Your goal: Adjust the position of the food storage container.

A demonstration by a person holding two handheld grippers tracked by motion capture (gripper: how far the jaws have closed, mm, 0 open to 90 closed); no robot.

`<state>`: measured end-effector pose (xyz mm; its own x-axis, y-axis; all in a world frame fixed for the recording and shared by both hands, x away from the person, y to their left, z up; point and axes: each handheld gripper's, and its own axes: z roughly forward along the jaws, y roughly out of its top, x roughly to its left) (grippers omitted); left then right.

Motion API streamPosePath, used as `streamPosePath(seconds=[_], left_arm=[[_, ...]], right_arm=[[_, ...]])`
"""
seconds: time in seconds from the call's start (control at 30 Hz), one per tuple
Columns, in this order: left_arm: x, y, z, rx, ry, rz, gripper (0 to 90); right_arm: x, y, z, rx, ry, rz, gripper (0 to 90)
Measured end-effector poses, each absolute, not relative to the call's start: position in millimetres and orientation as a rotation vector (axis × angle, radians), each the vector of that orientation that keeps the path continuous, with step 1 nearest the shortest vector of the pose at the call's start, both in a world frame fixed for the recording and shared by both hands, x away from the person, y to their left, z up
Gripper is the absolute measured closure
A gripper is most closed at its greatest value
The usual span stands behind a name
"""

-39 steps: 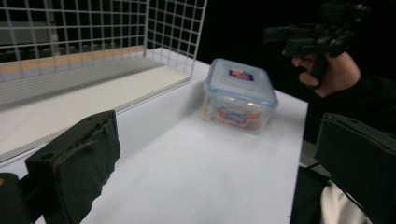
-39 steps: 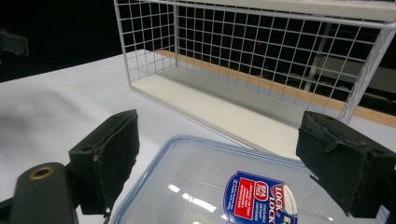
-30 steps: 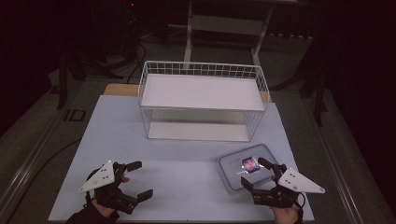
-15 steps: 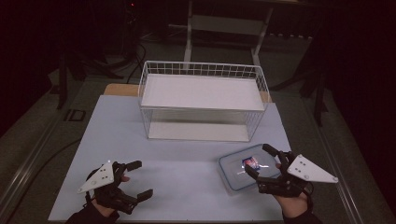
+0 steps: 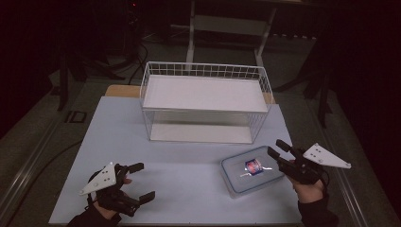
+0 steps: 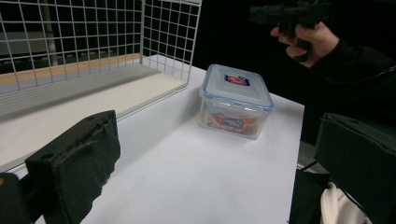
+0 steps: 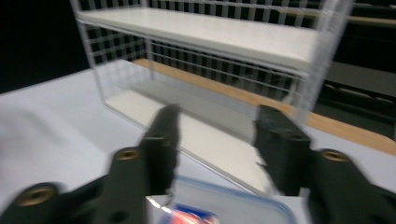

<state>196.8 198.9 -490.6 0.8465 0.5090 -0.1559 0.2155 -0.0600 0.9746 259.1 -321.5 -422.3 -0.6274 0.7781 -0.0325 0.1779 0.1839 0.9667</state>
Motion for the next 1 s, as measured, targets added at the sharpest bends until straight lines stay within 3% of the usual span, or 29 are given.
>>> streamPosePath(seconds=[0.03,0.1,0.37,0.7,1.0], left_arm=[[197,199,-491,1.64,0.576,0.261,0.3],[197,199,-491,1.64,0.576,0.261,0.4],[197,200,-491,1.632,0.576,0.26,0.4],[197,197,-492,1.656,0.561,0.256,0.4],[197,197,-492,1.663,0.55,0.256,0.4]], right_arm=[[259,-321,-422,0.894,1.931,1.466,55.5],[269,-336,-434,0.97,1.941,1.435,67.6],[280,-361,-467,1.058,1.973,1.246,89.7],[282,-378,-505,1.135,2.039,1.174,90.0],[278,-377,-505,1.159,2.044,1.203,90.0]])
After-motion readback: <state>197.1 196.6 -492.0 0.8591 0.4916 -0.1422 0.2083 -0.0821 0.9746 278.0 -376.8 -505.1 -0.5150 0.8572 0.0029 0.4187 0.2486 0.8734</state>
